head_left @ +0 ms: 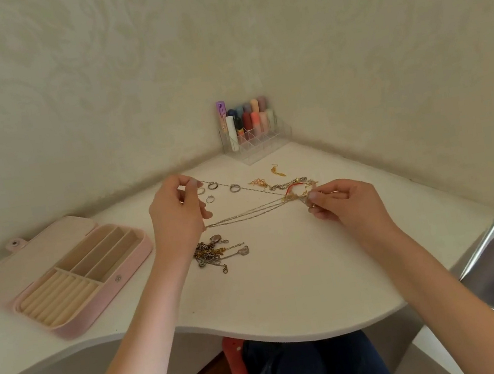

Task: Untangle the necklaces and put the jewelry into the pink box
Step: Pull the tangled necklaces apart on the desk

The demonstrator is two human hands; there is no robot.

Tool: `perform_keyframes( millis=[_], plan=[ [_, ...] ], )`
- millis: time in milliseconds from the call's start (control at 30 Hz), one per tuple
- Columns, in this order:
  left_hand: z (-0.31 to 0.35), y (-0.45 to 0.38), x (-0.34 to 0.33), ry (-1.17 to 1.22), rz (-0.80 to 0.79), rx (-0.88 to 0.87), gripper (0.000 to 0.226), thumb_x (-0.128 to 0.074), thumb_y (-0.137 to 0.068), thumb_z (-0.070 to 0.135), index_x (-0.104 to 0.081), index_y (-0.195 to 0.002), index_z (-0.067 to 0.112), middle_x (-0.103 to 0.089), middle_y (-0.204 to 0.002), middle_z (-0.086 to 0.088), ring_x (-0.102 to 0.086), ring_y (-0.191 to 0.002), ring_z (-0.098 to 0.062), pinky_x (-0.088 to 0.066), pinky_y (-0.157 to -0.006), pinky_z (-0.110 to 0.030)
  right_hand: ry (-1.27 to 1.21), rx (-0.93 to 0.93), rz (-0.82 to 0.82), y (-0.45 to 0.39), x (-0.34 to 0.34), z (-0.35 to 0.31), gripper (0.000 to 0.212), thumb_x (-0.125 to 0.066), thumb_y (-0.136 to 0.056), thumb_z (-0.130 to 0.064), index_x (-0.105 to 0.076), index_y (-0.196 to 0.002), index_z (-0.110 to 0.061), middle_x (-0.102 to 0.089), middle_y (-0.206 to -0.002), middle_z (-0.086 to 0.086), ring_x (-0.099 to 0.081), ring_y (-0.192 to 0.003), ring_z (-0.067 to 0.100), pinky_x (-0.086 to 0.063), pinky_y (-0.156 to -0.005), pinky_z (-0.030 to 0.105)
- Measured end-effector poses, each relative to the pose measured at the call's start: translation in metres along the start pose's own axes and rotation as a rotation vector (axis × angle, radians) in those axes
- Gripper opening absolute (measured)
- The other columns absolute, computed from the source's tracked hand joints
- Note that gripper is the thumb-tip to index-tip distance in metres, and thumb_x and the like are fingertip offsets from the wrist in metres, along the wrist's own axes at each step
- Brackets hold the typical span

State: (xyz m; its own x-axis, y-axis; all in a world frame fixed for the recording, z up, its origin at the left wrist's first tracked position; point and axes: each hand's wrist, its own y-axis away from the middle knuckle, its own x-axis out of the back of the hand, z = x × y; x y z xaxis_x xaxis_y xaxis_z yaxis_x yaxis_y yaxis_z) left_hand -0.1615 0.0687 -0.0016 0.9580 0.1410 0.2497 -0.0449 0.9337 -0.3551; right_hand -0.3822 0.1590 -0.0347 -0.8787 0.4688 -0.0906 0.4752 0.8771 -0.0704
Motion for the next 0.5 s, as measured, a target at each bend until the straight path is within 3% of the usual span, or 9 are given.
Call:
perform_keyframes(
  millis=[167, 333, 433, 500],
  plan=[
    [-0.003, 0.003, -0.003, -0.032, -0.038, -0.059, 0.016, -0.047, -0.096, 0.017, -0.060, -0.089, 0.012, -0.052, -0.053, 0.003, -0.045, -0.039, -0.002, -0.036, -0.051, -0.024, -0.337, -0.227, -0.047, -0.001, 0.002, -0.009, 0.012, -0.064, -0.085, -0.009, -0.066, -0.095, -0.004, -0.066, -0.068, 0.006, -0.058, -0.052, 0.009, -0.053, -0.053, 0.016],
    [-0.009, 0.003, -0.005, 0.018, -0.036, 0.016, 0.019, -0.045, -0.097, 0.017, -0.061, -0.088, 0.015, -0.048, -0.047, 0.009, -0.042, -0.042, -0.008, -0.033, -0.048, -0.024, -0.644, -0.400, -0.119, 0.004, 0.002, -0.021, 0.018, -0.064, -0.077, -0.019, -0.069, -0.082, -0.002, -0.071, -0.074, 0.007, -0.069, -0.062, 0.011, -0.054, -0.053, 0.014],
    [-0.010, 0.004, -0.006, 0.015, -0.047, -0.001, 0.019, -0.045, -0.096, 0.017, -0.061, -0.087, 0.015, -0.047, -0.047, 0.008, -0.040, -0.039, -0.004, -0.030, -0.048, -0.024, -0.649, -0.374, -0.179, 0.005, 0.001, -0.021, 0.019, -0.069, -0.066, -0.016, -0.074, -0.075, 0.000, -0.073, -0.080, 0.008, -0.072, -0.073, 0.012, -0.054, -0.055, 0.013],
    [-0.008, 0.004, -0.007, 0.022, -0.048, -0.006, 0.019, -0.045, -0.097, 0.018, -0.061, -0.088, 0.014, -0.048, -0.047, 0.009, -0.040, -0.039, -0.004, -0.030, -0.047, -0.023, -0.536, -0.320, -0.143, 0.004, 0.001, -0.018, 0.012, -0.068, -0.072, -0.014, -0.075, -0.073, -0.003, -0.073, -0.074, 0.005, -0.070, -0.066, 0.009, -0.054, -0.054, 0.012]
  ],
)
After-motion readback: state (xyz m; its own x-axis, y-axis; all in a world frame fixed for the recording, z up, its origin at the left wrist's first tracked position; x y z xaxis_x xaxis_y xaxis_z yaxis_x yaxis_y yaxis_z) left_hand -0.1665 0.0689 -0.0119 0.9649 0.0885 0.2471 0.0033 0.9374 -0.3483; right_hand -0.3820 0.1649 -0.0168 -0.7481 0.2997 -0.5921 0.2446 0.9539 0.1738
